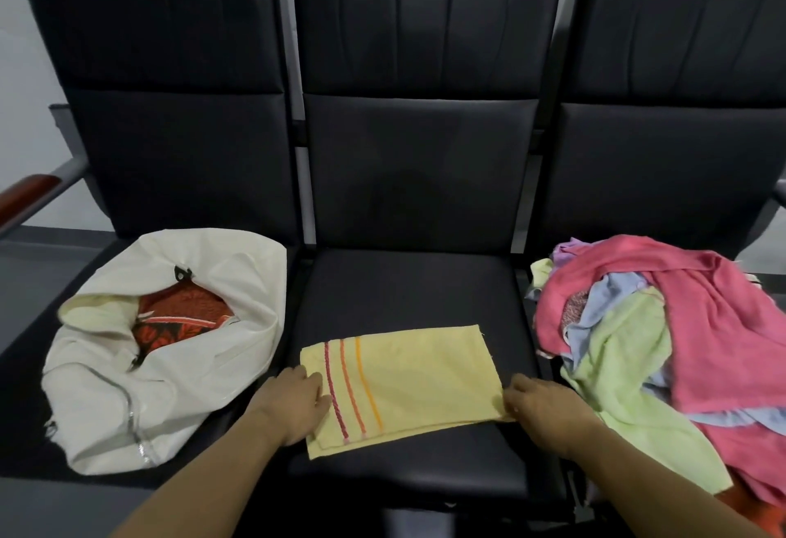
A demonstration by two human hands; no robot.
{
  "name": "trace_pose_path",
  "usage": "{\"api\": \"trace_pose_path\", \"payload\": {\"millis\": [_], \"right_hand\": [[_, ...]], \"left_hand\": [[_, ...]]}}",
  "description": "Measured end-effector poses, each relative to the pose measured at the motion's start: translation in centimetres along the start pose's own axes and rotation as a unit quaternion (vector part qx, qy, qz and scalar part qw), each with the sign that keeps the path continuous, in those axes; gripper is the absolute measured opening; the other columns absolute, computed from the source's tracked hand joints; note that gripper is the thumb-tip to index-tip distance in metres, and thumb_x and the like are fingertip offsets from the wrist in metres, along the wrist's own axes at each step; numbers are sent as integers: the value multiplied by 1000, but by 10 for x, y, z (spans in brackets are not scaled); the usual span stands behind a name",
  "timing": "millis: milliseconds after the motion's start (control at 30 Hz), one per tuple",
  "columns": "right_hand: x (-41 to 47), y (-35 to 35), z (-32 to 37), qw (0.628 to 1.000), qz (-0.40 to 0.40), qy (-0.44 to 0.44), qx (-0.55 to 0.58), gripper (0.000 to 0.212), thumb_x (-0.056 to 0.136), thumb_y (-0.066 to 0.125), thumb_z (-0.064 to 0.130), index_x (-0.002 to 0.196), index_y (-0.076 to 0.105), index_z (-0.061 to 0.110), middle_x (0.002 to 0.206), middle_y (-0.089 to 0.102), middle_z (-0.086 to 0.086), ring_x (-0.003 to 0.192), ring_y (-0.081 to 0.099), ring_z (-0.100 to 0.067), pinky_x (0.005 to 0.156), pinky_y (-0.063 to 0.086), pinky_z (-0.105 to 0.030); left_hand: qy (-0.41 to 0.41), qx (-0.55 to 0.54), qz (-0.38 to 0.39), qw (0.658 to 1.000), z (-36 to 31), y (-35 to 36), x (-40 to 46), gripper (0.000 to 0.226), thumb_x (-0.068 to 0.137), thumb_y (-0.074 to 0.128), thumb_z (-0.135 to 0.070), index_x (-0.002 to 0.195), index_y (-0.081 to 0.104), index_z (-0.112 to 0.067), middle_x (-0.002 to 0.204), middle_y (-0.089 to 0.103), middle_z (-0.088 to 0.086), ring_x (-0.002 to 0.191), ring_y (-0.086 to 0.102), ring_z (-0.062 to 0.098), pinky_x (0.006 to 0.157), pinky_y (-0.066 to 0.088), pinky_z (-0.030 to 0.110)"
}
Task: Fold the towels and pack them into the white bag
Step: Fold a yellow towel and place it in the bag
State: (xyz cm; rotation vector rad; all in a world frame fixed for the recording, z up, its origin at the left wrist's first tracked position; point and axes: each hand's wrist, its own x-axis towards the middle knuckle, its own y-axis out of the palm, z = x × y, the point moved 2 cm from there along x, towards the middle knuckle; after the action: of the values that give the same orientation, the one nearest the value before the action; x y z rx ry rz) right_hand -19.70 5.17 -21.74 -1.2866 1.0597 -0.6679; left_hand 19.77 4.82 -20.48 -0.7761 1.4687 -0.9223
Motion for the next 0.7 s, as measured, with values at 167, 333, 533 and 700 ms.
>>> {"api": "trace_pose_path", "payload": {"millis": [167,333,533,700], "right_hand": [[8,2,-1,940,15,203,272,14,94,52,33,86,63,26,96,66,6,91,65,-19,80,51,-34],[25,16,6,859,61,320,395,32,82,76,48,91,62,21,92,68,2,85,61,-16,72,43,-28],[33,30,-1,850,47,354,387,17,86,73,38,85,63,24,92,70,1,85,63,-18,75,48,-28],[50,20,-9,877,83,340,330,26,76,69,43,89,65,21,97,68,-3,94,66,-24,80,53,-33]], "left_hand": [[22,-139,-2,990,-19,17,10,58,103,44,-52,154,34,-26,157,31,-4,141,35,17,117,34,37],[-7,-173,37,984,-32,40,10,86,101,47,-56,163,-3,-24,169,-16,1,157,-10,23,127,5,43],[11,-161,68,985,-22,45,23,101,96,57,-59,160,-16,-32,165,-31,-3,154,-22,22,125,-3,51],[10,-117,105,988,-24,23,35,104,91,62,-57,161,-12,-35,167,-24,0,156,-16,25,123,-4,55]]}}
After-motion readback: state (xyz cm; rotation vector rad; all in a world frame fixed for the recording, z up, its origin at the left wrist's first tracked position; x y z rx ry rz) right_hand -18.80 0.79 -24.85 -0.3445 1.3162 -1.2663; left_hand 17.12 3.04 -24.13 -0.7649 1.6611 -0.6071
